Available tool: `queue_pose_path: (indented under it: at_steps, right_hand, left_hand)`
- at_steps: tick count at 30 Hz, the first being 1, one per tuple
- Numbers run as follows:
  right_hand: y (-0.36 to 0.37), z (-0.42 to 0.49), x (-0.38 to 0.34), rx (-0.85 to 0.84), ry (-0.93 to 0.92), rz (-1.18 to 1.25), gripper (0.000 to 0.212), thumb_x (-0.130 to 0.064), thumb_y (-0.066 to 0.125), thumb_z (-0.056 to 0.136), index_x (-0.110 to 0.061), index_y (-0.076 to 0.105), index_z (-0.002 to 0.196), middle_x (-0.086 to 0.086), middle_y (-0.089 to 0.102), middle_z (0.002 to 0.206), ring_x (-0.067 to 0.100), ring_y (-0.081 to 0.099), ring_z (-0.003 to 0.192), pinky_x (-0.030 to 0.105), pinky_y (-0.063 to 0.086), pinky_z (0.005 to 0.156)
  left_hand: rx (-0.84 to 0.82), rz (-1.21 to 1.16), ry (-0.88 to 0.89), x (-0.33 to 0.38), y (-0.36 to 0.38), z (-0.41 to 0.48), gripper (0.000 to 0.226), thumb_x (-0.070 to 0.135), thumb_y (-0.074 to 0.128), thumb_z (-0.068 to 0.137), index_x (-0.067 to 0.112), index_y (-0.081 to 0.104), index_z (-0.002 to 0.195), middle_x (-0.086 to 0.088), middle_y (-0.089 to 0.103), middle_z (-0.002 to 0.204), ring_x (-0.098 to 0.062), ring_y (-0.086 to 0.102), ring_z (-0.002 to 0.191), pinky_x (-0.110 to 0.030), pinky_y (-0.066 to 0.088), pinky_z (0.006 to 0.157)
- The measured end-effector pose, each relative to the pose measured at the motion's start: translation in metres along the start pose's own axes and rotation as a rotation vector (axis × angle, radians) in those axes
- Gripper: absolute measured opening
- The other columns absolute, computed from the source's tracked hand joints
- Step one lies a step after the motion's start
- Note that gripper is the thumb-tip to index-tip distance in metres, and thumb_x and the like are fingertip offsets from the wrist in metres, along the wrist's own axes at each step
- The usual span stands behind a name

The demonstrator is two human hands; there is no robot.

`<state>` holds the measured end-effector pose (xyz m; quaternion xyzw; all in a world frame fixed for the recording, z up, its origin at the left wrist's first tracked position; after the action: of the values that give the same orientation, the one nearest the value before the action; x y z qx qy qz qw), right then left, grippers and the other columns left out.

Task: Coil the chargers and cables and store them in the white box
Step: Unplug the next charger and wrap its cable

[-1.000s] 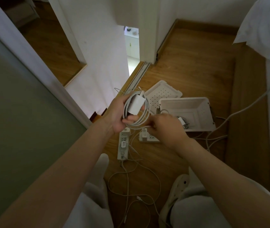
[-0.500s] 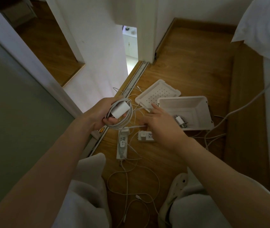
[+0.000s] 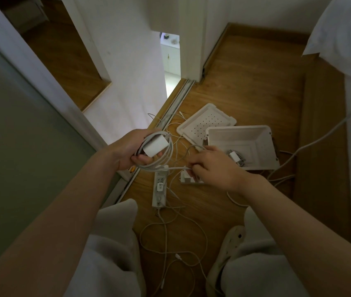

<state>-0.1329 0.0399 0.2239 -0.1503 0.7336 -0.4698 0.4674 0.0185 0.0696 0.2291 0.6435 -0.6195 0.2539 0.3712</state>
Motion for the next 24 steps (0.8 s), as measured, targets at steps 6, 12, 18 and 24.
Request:
queue_pose_path:
  at_steps: [6, 12, 18, 24]
  right_hand:
    - [-0.002, -0.001, -0.007, 0.046, -0.054, -0.396, 0.024, -0.039, 0.04, 0.096, -0.029, 0.06, 0.105, -0.011, 0.064, 0.094, 0.006, 0.053, 0.105, 0.043, -0.008, 0.117]
    - [-0.007, 0.003, 0.004, 0.136, 0.004, -0.404, 0.019, -0.036, 0.054, 0.089, -0.028, 0.066, 0.102, -0.003, 0.06, 0.089, 0.012, 0.051, 0.092, 0.033, 0.032, 0.108]
    - [-0.01, -0.005, 0.018, 0.008, 0.025, -0.063, 0.022, -0.041, 0.049, 0.092, -0.031, 0.066, 0.084, -0.008, 0.067, 0.087, 0.01, 0.06, 0.091, 0.033, 0.033, 0.099]
    - [-0.019, 0.001, 0.008, 0.213, 0.006, -0.563, 0.016, -0.018, 0.053, 0.092, -0.028, 0.061, 0.102, -0.006, 0.066, 0.084, 0.01, 0.064, 0.085, 0.034, -0.008, 0.115]
  left_hand:
    - [0.031, -0.027, 0.014, -0.001, -0.004, -0.001, 0.041, 0.036, 0.032, 0.098, 0.005, 0.058, 0.092, -0.009, 0.055, 0.062, -0.008, 0.035, 0.031, -0.014, 0.019, 0.032]
    - [-0.062, -0.076, -0.032, -0.002, 0.007, -0.002, 0.037, 0.038, 0.041, 0.089, 0.005, 0.058, 0.09, -0.009, 0.054, 0.061, -0.008, 0.034, 0.03, -0.015, 0.016, 0.032]
    - [0.033, -0.067, 0.0, 0.003, -0.007, -0.004, 0.042, 0.037, 0.033, 0.098, 0.005, 0.058, 0.087, -0.009, 0.055, 0.061, -0.008, 0.034, 0.03, -0.011, 0.022, 0.028]
    - [0.007, 0.031, -0.044, 0.0, -0.007, -0.007, 0.045, 0.04, 0.032, 0.098, 0.004, 0.058, 0.09, -0.008, 0.054, 0.061, -0.007, 0.034, 0.032, -0.013, 0.022, 0.029]
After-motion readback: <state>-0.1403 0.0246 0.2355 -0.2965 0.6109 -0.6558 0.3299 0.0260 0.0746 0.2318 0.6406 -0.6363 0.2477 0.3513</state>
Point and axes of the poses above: each hand's wrist, its own z-axis towards the middle knuckle, its own y-axis out of the palm, x = y × z, the point moved 6 cm from there along z, towards the middle knuckle
